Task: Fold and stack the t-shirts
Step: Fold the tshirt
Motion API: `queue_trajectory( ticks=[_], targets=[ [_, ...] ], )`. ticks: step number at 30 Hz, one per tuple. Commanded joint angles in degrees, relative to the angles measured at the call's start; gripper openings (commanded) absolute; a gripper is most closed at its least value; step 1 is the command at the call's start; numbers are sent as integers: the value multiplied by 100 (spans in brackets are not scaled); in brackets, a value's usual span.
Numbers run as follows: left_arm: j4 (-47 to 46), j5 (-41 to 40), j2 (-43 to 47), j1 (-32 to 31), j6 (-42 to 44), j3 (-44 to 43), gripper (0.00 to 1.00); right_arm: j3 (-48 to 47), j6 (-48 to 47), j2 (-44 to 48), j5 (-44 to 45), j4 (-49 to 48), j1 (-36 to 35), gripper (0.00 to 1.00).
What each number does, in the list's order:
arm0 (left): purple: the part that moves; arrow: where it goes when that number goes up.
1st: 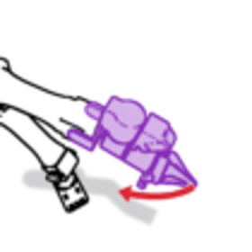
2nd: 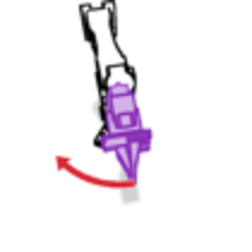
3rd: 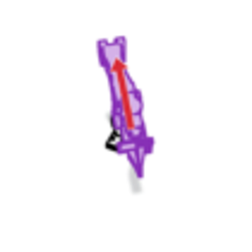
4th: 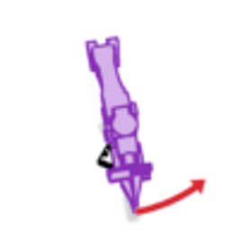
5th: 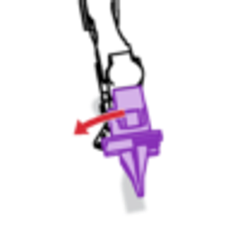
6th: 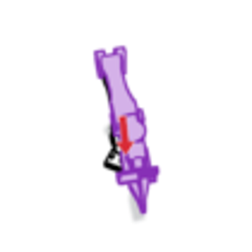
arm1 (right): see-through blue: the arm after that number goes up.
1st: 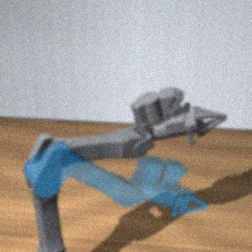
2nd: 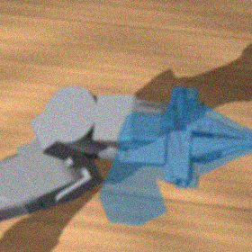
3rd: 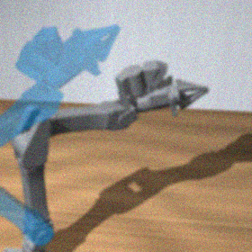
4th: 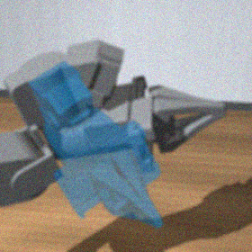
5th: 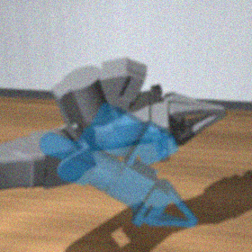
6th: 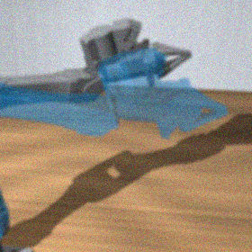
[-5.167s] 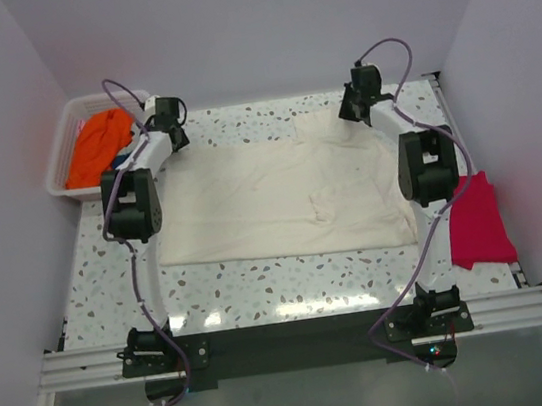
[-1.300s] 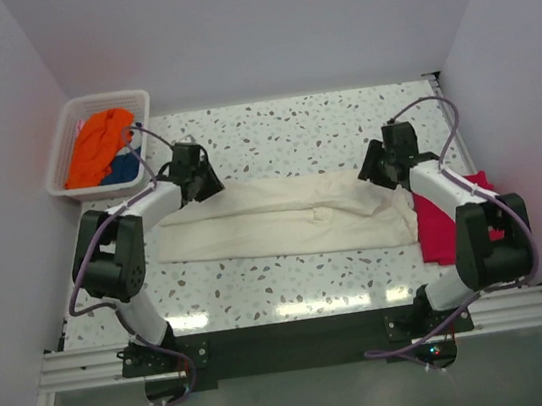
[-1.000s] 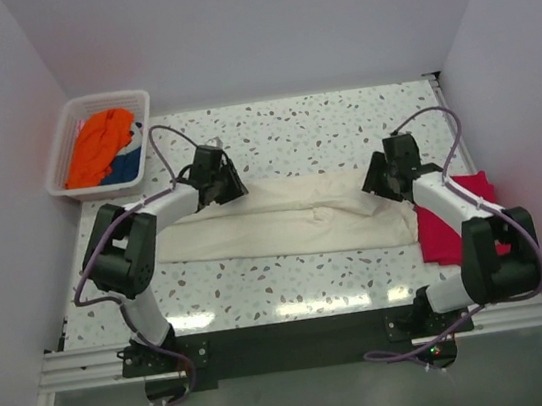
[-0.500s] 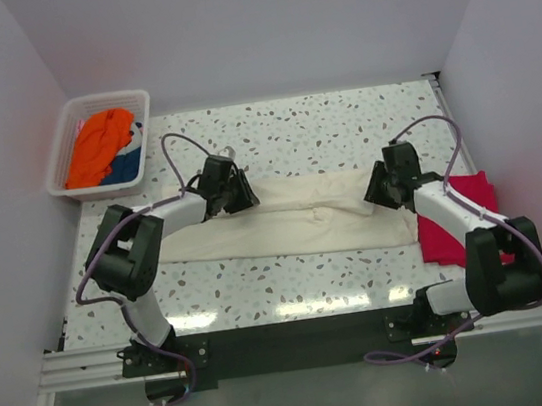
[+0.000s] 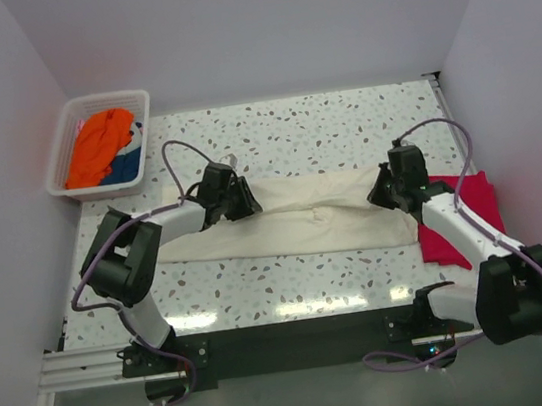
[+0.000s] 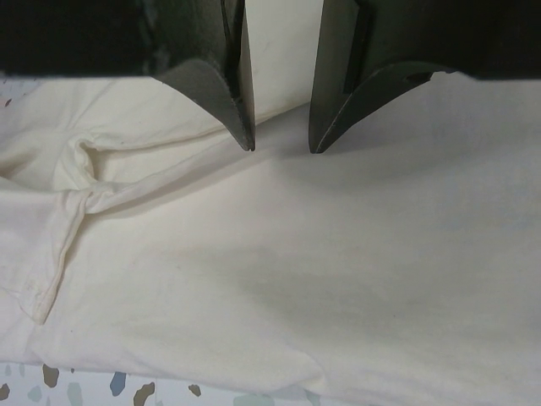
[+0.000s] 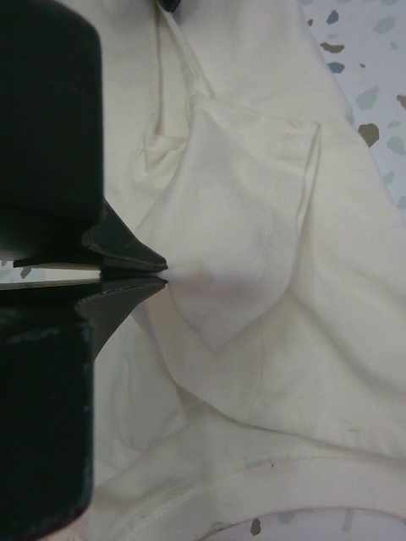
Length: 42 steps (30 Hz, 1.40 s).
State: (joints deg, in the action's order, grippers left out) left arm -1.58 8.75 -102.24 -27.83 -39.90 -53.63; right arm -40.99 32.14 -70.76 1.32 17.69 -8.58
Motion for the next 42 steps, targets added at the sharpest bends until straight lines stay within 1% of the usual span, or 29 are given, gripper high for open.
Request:
queue_trajectory(
  ticks=[1,4,7,9,11,15,18,21,23,25,26,28,29,35,39,42],
  targets=[
    [-299,74,335,-38,-62,133,36,82,3,431,-115,32,-56,6],
    [-281,47,380,-38,-35,151,36,197,-32,651,-272,103,-91,6],
    [-281,39,389,-38,-35,186,36,407,-41,766,-369,103,-109,11],
    [-281,21,397,-38,-44,203,36,618,-24,792,-448,24,-118,22],
    [-272,-14,415,-38,-35,221,36,750,3,809,-501,-11,-126,36],
    [-263,-23,424,-38,-18,195,36,690,46,1037,-633,120,-126,46],
    [-246,-23,415,-38,-18,177,36,365,20,1231,-502,217,-135,47],
    [-184,-49,432,-38,8,133,36,-92,-102,952,-353,173,-162,46],
    [-141,-75,441,-38,17,116,36,-390,-199,548,-160,-36,-275,46],
    [-114,-93,433,-38,26,89,36,-576,-278,222,-150,-222,-328,46],
    [-97,-93,433,-38,35,63,36,-838,-339,-240,-150,-301,-372,46],
    [-79,-111,433,-38,44,37,36,-1111,-489,-691,51,-372,-591,46],
    [-79,-102,424,-38,44,36,36,-1348,-559,-1076,105,-450,-671,46],
    [-17,-93,389,-38,52,-25,36,-2044,-910,-2369,597,-697,-1119,46],
    [27,-93,406,-38,79,-43,36,-2343,-1017,-2863,737,-802,-1304,47],
    [53,-119,415,-38,88,-51,36,-2466,-1052,-3013,913,-829,-1409,48]
  ],
)
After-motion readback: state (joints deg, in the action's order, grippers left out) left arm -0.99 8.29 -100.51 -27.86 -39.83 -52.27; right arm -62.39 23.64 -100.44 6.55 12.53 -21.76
